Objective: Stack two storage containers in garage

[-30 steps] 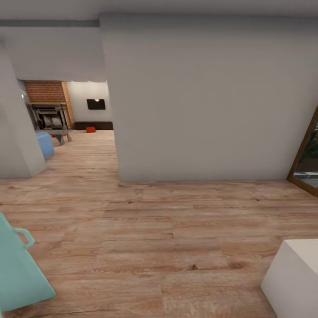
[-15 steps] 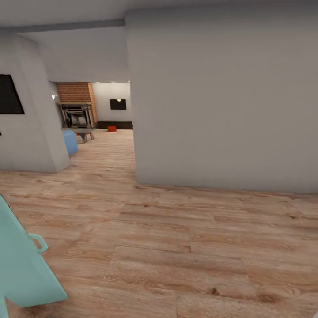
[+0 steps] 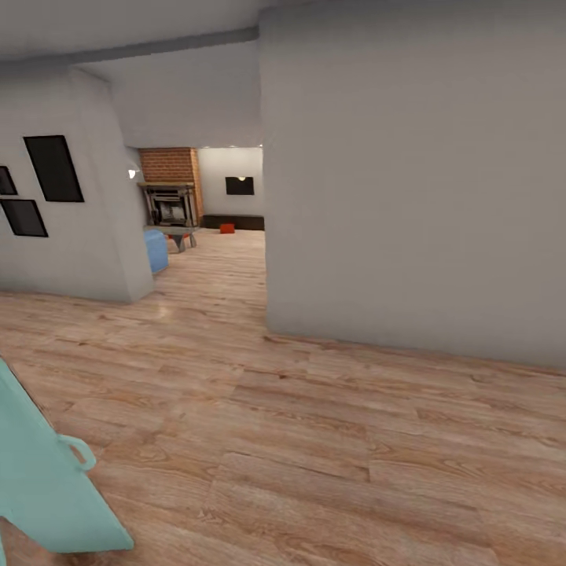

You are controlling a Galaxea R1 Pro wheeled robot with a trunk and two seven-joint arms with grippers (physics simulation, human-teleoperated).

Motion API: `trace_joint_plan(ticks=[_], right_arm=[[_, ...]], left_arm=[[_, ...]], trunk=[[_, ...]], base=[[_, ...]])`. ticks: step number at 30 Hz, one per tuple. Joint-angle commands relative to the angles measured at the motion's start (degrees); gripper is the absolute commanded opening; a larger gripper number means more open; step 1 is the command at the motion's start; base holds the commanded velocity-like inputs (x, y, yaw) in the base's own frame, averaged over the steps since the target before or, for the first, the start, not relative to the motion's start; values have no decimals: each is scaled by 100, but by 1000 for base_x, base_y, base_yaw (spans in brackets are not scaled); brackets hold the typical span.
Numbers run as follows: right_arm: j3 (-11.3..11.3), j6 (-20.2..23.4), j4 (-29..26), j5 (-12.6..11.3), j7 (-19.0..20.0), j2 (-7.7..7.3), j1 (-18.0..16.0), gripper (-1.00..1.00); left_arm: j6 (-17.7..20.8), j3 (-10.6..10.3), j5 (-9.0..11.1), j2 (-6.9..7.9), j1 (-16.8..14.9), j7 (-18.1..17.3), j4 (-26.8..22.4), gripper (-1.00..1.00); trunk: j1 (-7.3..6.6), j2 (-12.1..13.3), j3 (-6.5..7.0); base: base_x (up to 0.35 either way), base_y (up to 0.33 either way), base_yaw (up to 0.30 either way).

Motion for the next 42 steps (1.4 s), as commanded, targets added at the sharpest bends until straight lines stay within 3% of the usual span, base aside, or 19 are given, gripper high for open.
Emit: trace_joint_plan(ticks=[1, 42], right_arm=[[46, -38, 18, -27, -13, 0, -8, 100], [60, -55, 18, -11, -4, -56, -8, 100]], left_arm=[[5, 21, 16, -1, 1, 5, -8, 100], [5, 22, 14, -1, 1, 5, -8, 100]], trunk=[[3, -2, -5], [3, -2, -5]], base=[[328, 0, 38], [328, 0, 2]])
